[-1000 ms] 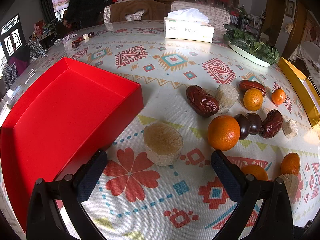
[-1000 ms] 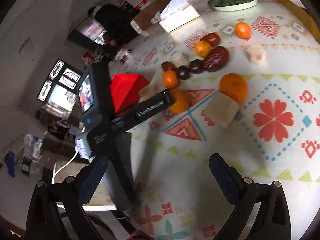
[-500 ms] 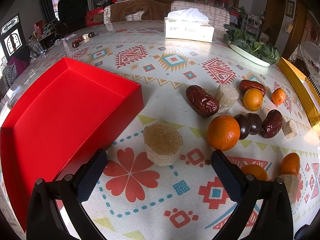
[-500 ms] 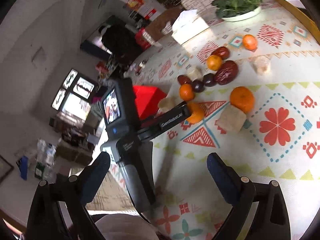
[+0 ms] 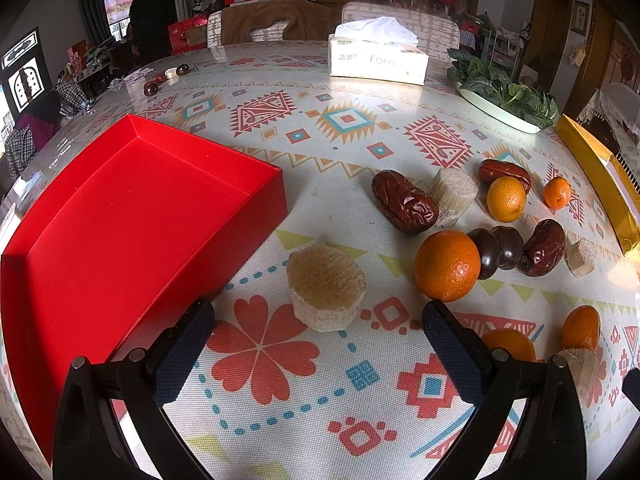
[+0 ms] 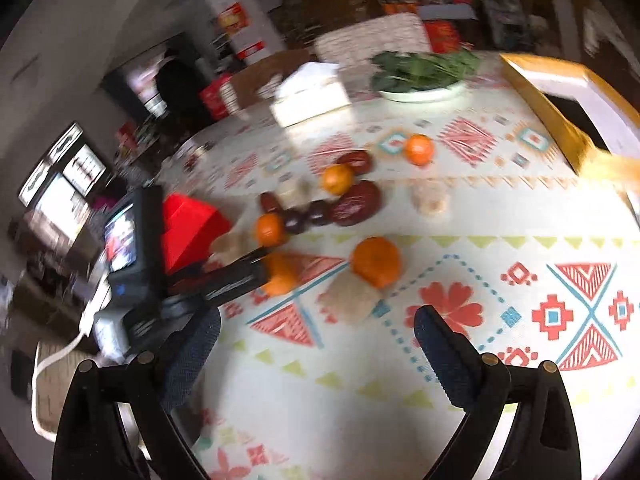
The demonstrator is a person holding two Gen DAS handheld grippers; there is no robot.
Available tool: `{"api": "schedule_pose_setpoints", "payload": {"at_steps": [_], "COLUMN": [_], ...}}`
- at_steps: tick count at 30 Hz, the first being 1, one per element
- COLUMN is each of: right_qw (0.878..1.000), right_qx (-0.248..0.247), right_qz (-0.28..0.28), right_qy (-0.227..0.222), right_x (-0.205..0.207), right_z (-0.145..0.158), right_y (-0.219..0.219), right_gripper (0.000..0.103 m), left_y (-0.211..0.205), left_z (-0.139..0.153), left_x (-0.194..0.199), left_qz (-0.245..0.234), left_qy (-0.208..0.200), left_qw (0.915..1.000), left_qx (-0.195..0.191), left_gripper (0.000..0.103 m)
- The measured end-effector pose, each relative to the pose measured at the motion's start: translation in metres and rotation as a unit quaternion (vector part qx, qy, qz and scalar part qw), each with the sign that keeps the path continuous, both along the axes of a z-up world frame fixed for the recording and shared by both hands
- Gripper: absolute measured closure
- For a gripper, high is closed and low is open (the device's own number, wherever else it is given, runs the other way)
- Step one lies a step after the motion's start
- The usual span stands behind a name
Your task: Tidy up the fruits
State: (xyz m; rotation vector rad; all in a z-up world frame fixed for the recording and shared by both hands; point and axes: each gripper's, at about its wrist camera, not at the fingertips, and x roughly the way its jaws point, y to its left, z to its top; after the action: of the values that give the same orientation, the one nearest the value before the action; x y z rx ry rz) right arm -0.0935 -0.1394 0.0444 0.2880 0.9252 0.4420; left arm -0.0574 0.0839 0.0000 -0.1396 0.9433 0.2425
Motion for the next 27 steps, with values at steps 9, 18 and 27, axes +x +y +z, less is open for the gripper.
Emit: {"api": "schedule_pose_setpoints", "payload": {"at_steps": [9,18,27], "right_qw": [0.998,0.995,0.992], "right_qx": [-0.034,-0.093,-0.117], "right_qz": [-0.048,0.025,0.040], "right_qy": [0.017,0.035,0.008], "right_x": [0.016,0.025,0.023], "right_z": [-0.018,-0.028,-0.029], "right_y": [-0.030,0.008,0.032], "right_gripper": [0.003,0.016,0.043], "left_y": [-0.004,-0.009,-0.018], "left_z": [0.001,0.036,0.048], "left_x": [-0.003,-0.058,-0.084], "left_qz": [-0.026,-0.120,-0.198], "left_qy": [0.025,-0.067,-0.104], "left_qw": [0.9993,0.9900,0.9739], "left_qx": [-0.004,0.033,0.038], "left_gripper": [0.000,0.022,0.024]}}
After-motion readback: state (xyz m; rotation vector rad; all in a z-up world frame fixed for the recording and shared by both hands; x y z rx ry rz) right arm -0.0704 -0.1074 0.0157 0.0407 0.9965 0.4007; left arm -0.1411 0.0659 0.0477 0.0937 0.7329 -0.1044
